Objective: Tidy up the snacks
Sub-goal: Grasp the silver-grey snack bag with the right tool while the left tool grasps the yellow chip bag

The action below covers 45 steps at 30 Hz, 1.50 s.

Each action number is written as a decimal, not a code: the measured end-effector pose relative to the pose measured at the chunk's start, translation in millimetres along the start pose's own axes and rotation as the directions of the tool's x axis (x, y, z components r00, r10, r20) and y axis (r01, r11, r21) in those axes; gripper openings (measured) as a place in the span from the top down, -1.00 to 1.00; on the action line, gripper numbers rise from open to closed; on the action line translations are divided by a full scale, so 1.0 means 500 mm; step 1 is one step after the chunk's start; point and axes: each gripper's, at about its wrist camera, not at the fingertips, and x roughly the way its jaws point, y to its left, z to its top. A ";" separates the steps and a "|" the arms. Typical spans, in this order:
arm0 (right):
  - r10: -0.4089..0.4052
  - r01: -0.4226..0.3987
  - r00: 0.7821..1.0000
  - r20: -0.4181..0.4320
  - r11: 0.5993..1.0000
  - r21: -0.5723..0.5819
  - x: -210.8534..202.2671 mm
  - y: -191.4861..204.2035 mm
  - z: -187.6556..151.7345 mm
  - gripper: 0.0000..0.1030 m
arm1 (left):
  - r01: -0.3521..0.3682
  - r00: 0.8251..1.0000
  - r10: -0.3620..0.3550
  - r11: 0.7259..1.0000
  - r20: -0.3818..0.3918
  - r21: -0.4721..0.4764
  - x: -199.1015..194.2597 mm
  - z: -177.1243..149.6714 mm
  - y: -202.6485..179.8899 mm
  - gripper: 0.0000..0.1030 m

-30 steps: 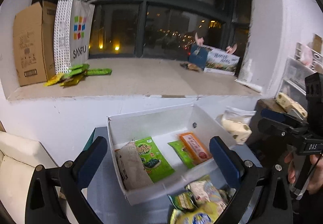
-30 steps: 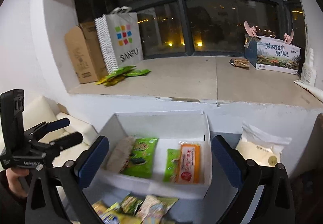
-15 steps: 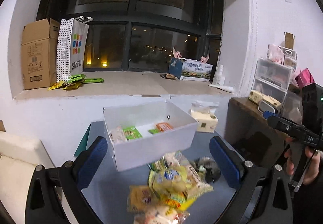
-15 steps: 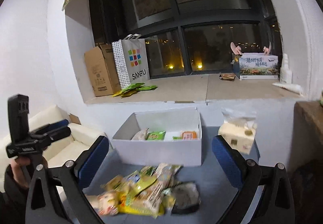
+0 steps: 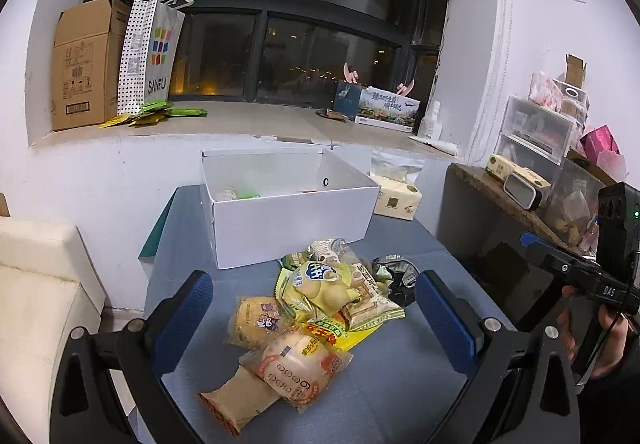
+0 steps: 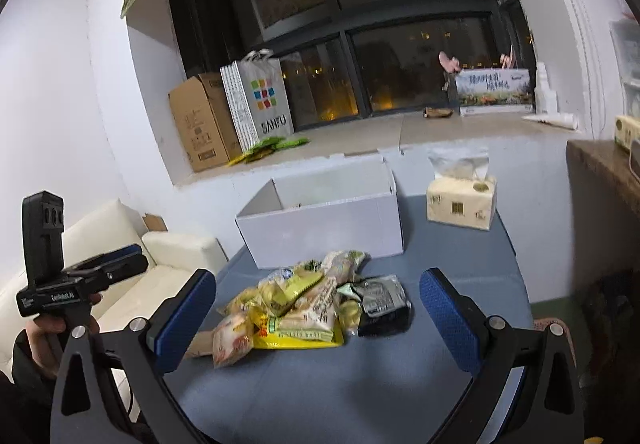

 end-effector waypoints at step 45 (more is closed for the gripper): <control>0.114 -0.110 0.968 -0.221 0.993 0.032 0.193 -0.102 -0.017 0.07 | 0.129 0.976 -0.109 0.987 -0.188 0.098 0.163 -0.013 -0.048 -1.00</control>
